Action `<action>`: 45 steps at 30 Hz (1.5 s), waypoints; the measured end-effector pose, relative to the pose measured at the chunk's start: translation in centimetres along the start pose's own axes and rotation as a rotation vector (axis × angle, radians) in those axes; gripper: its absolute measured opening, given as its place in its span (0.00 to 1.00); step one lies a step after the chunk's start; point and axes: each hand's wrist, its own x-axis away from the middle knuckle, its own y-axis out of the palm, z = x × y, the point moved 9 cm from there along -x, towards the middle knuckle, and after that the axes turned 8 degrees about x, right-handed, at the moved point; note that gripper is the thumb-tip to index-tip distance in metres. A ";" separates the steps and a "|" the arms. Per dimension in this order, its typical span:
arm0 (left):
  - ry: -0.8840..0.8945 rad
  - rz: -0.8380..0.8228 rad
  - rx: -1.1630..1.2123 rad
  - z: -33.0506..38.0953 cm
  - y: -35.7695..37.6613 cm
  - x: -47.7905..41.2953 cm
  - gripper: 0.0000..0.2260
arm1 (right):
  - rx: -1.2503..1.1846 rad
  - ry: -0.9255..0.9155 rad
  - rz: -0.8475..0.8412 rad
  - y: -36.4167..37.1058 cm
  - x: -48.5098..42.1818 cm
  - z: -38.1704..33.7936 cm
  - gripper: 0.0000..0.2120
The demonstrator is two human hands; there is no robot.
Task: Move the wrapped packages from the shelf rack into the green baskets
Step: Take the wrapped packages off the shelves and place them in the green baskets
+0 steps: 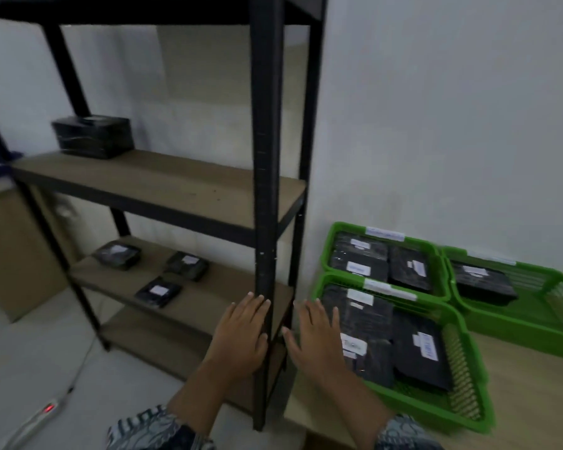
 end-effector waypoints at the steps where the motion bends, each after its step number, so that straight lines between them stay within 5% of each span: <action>1: -0.032 0.000 -0.014 -1.3 -0.7 0.8 0.26 | -0.002 -0.030 0.003 0.2 -0.1 -1.6 0.32; 7: -0.215 0.018 -0.035 -8.3 -3.3 3.6 0.27 | -0.040 -0.188 -0.057 1.9 -1.9 -9.8 0.38; 13: -0.294 -0.001 -0.058 -14.7 -3.9 5.0 0.27 | -0.028 -0.250 -0.145 5.3 -4.9 -16.0 0.29; 28: -0.381 0.004 -0.021 -34.6 -5.2 1.7 0.27 | 0.006 -0.220 -0.349 15.7 -16.9 -27.9 0.28; 36: -0.351 -0.152 0.026 -44.9 -3.9 0.6 0.28 | 0.052 -0.101 -0.391 21.0 -21.3 -32.7 0.28; 45: -0.094 -0.248 0.075 -56.2 -1.7 -3.0 0.26 | 0.065 0.201 -0.440 27.2 -25.7 -36.6 0.31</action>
